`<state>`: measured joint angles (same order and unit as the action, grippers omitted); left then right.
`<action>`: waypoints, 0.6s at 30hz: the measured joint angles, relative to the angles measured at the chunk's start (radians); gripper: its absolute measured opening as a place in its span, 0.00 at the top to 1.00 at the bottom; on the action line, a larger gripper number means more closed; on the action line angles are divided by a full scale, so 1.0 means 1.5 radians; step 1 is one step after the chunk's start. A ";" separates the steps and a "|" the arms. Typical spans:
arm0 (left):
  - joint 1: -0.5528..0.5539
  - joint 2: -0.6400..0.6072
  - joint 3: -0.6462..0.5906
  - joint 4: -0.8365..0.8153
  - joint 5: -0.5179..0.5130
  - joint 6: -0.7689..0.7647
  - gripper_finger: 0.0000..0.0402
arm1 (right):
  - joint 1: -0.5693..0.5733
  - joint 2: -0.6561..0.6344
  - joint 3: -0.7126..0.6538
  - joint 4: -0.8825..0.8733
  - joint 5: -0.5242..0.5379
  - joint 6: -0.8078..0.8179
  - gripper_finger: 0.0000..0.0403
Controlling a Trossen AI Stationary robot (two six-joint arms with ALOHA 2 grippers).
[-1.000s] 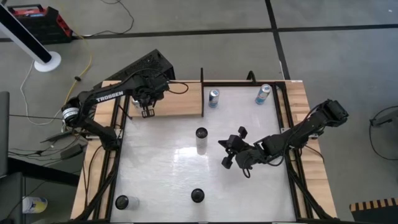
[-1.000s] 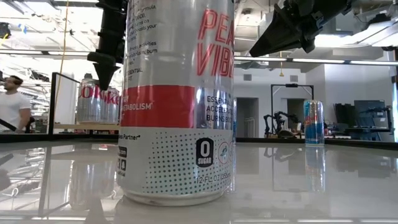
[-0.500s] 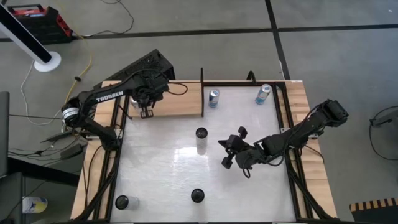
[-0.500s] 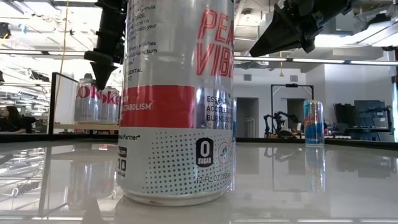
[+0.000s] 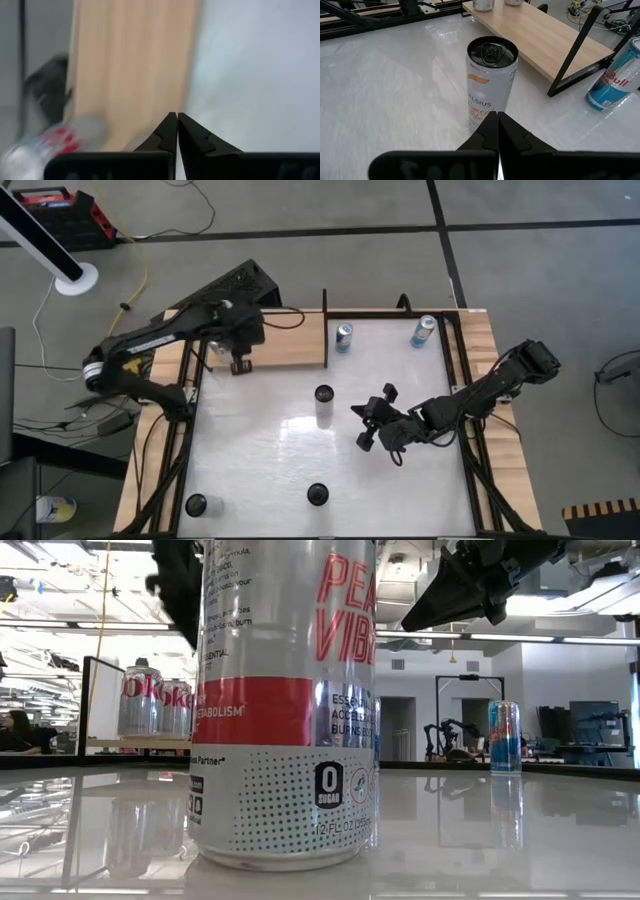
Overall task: Place canned beverage on shelf
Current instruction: Put the red and silver soda can aligned with the other red and silver soda can on the shelf, then put the top left blue soda can on the shelf
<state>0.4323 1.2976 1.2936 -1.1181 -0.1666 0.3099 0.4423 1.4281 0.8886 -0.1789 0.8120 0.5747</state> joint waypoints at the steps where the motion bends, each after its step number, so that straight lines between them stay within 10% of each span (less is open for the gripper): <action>1: -0.012 -0.018 -0.005 0.020 0.031 -0.010 1.00 | 0.000 0.000 0.000 0.000 0.000 0.000 0.95; 18: -0.297 -0.288 -0.405 0.608 0.184 -0.090 1.00 | 0.000 0.000 0.000 0.038 0.000 -0.007 0.95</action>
<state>-0.0132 0.8661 0.6863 -0.2062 0.1089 0.1744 0.4421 1.4281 0.8886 -0.1220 0.8116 0.5644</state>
